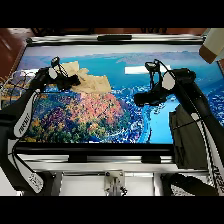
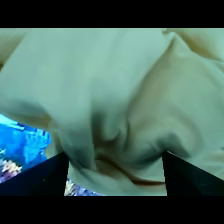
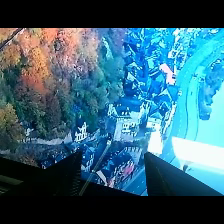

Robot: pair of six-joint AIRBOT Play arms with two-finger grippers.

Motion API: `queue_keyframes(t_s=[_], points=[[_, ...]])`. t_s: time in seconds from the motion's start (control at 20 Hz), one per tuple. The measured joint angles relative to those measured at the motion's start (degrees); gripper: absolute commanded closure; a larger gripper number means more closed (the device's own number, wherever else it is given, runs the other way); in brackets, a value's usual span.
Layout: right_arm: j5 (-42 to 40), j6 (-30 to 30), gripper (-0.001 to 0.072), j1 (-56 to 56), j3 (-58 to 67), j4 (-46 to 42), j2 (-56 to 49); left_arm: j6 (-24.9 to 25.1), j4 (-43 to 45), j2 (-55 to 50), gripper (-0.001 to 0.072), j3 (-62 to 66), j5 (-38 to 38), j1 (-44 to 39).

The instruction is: Fold the shirts.

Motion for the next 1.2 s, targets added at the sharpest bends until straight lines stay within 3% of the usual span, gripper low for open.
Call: queue_keyframes(t_s=[0.05, 0.1, 0.15, 0.2, 0.35, 0.55, 0.85, 1.0, 1.2], points=[[0.0, 0.0, 0.0207, 0.0, 0.0, 0.0, 0.0, 0.0, -1.2, -1.6, 0.0109, 1.1, -0.2, 0.0], [0.0, 0.0, 0.0207, 0.0, 0.0, 0.1, 0.0, 0.2, -2.3, -2.8, 0.0391, 1.9, -0.1, 0.0], [0.0, 0.0, 0.0207, 0.0, 0.0, 0.1, 0.0, 0.2, -3.1, -3.7, 0.0613, 2.5, -0.1, 0.1], [0.0, 0.0, 0.0207, 0.0, 0.0, 0.1, 0.0, 0.2, -3.8, -4.5, 0.0665, 3.1, -0.2, 0.3], [-0.1, 0.0, 0.0207, 0.0, 0.0, 0.1, 0.0, 4.1, -6.7, -5.0, 0.0667, 6.3, -0.9, 0.1], [0.0, 0.0, 0.0207, 0.0, 0.0, 0.1, 0.0, 14.9, -12.2, -1.2, 0.0667, 15.6, 1.2, -1.8], [5.9, 0.1, 0.0207, 0.0, 0.1, -0.5, 1.3, 24.8, -14.9, 16.6, 0.0667, 18.9, 5.7, -6.8], [8.7, 0.1, 0.0207, 0.0, 0.1, -3.6, 6.1, 26.3, -14.5, 26.6, 0.0668, 17.5, 0.9, -9.1], [11.7, 0.6, 0.0207, 0.0, 0.1, -9.5, 15.6, 20.4, -12.3, 35.0, 0.0667, 13.5, -16.2, -12.7]])
